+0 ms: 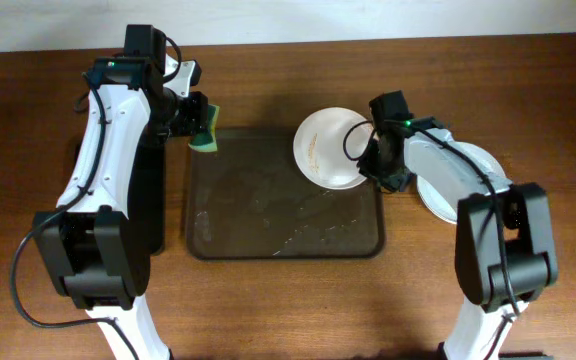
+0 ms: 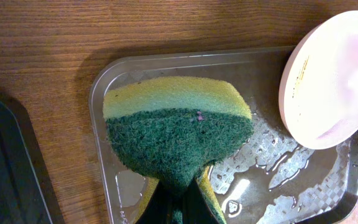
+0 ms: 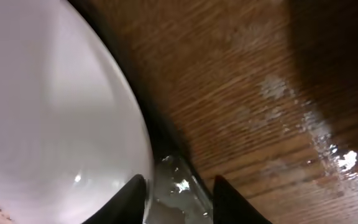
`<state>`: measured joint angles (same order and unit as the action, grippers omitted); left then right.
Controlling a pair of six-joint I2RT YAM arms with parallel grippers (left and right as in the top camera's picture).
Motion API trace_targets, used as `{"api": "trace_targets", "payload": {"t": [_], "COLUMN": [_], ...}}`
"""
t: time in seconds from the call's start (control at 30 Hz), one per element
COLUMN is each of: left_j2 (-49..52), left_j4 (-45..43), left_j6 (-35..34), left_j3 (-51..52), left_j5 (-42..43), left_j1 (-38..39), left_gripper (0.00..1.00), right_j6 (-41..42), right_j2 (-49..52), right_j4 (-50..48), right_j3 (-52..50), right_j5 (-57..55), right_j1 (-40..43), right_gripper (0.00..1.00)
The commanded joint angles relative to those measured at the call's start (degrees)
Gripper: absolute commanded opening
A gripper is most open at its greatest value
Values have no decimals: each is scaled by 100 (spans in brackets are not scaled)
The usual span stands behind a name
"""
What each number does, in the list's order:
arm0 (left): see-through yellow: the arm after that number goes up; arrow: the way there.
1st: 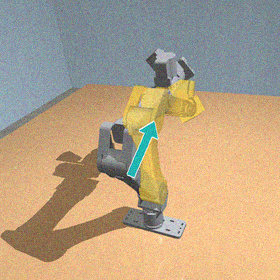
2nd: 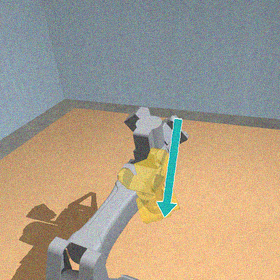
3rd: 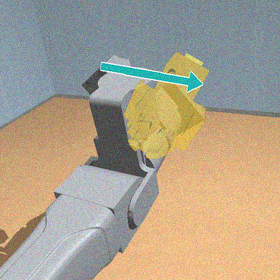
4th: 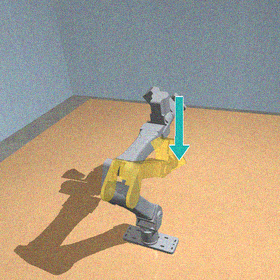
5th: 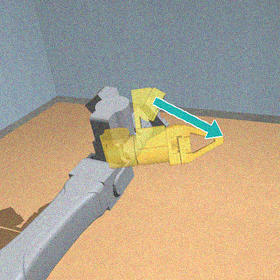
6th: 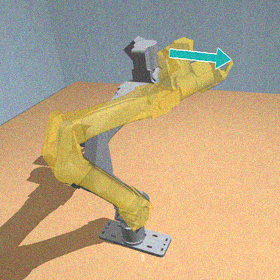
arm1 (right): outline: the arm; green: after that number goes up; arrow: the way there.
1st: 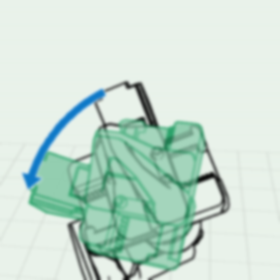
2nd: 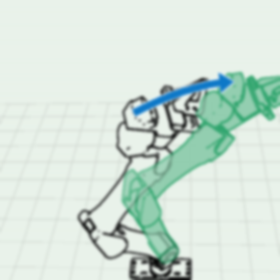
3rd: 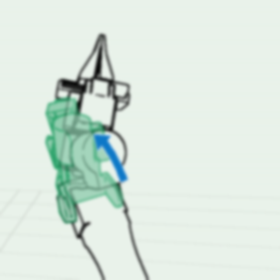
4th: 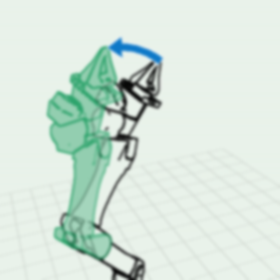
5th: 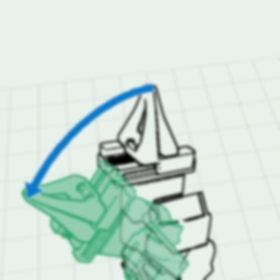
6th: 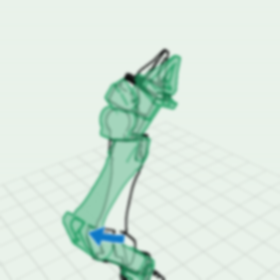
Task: Clean dirty plates on tray and stack at the side
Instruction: 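Grip the pink plate rim with the right gripper and drag it to tray center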
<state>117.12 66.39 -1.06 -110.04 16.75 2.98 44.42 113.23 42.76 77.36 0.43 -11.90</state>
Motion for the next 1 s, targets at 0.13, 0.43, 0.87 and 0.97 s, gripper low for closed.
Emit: {"api": "trace_targets", "payload": {"t": [0.13,0.43,0.87,0.97], "left_j2": [20,20,20,20], "left_j4": [-13,-13,-13,-11], "left_j6": [111,111,111,111], "left_j3": [13,13,13,13], "left_j5": [85,85,87,87], "left_j1": [0,0,0,0], "left_gripper": [1,0,0,1], "right_j6": [68,-81,-1154,-1248], "right_j2": [107,-9,-210,-208], "right_j4": [245,826,2203,2291], "right_j3": [7,103,1158,894], "right_j5": [216,603,1259,1263], "right_j1": [-501,-1021,-1029,-1167], "right_gripper": [30,28,44,44]}}
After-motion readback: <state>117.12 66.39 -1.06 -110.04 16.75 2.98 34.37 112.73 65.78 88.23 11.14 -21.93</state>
